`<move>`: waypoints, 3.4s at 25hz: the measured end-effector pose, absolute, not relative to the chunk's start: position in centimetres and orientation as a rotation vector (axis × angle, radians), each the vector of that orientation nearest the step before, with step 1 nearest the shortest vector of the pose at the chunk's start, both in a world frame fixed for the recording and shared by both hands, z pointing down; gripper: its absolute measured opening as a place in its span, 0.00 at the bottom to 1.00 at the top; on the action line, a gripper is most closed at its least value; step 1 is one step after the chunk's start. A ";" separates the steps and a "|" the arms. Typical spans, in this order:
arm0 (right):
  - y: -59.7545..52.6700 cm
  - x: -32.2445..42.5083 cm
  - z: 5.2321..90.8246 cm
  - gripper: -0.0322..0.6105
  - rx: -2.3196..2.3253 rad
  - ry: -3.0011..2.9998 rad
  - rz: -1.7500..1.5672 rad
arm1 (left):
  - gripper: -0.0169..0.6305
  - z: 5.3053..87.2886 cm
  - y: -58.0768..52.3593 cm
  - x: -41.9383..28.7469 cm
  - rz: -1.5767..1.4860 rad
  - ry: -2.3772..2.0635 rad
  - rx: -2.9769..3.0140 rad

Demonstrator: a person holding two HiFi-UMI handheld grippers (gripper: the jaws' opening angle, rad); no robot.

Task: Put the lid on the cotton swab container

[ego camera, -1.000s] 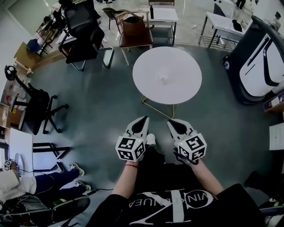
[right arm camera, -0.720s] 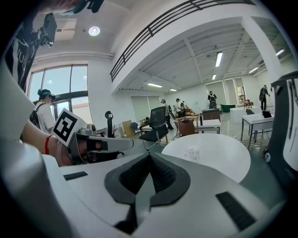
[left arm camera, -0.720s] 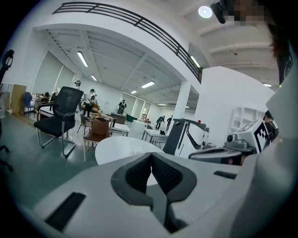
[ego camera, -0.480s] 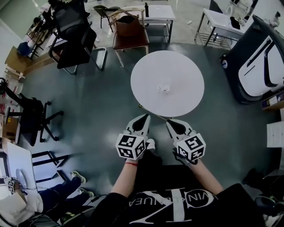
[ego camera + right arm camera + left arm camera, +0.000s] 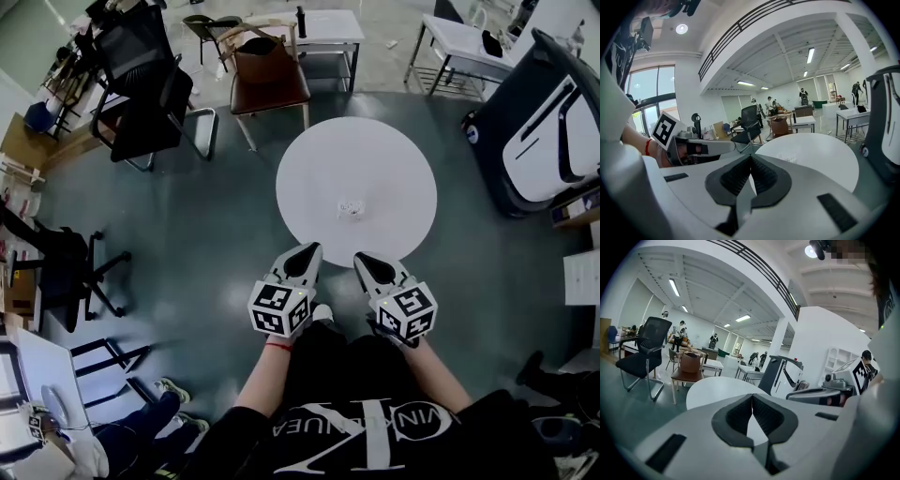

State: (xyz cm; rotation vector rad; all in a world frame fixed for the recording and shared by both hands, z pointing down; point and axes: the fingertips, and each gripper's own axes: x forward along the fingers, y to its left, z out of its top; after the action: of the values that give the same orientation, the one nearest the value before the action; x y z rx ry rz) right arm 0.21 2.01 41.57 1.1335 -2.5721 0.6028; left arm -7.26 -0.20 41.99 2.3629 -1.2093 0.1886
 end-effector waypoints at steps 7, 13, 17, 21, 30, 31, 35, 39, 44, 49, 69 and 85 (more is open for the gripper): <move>0.9 0.5 42.7 0.05 1.135 -2.543 0.641 | 0.04 43.7 -1.8 -6.3 0.195 -1.147 2.353; -0.5 1.7 43.4 0.05 1.131 -2.520 0.671 | 0.04 44.6 -2.7 -4.1 0.231 -1.064 2.374; -2.8 1.2 44.5 0.05 1.062 -2.514 0.670 | 0.04 45.1 -4.5 -4.2 0.254 -1.016 2.368; -5.6 0.2 44.1 0.05 0.987 -2.529 0.650 | 0.04 45.1 -6.4 -4.4 0.266 -1.006 2.379; -8.9 1.4 45.4 0.05 0.947 -2.488 0.643 | 0.04 48.0 -8.4 -2.1 0.362 -0.926 2.381; -9.0 1.5 45.8 0.05 0.940 -2.477 0.655 | 0.04 48.4 -8.5 -2.0 0.369 -0.916 2.374; -9.7 1.8 46.4 0.05 0.895 -2.465 0.667 | 0.06 49.8 -9.3 -1.4 0.414 -0.890 2.362; -9.9 2.2 47.3 0.05 0.855 -2.450 0.690 | 0.10 51.2 -9.8 -1.2 0.449 -0.886 2.336; -10.8 2.6 48.2 0.05 0.839 -2.435 0.702 | 0.18 53.2 -10.4 -1.0 0.558 -0.853 2.348; -11.4 2.8 48.8 0.05 0.838 -2.416 0.690 | 0.28 54.3 -10.7 -0.6 0.683 -0.797 2.390; -14.2 4.8 50.2 0.06 0.940 -2.396 0.765 | 0.35 57.2 -11.9 1.9 1.020 -0.518 2.650; -17.9 6.8 52.4 0.23 1.027 -2.357 0.941 | 0.38 58.4 -11.8 2.0 1.174 -0.421 2.698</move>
State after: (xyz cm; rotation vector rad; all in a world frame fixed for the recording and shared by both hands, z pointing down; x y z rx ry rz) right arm 6.79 -17.87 52.45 1.0273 -2.3571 0.9410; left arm 2.03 -11.82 58.40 2.6983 -0.4206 1.1745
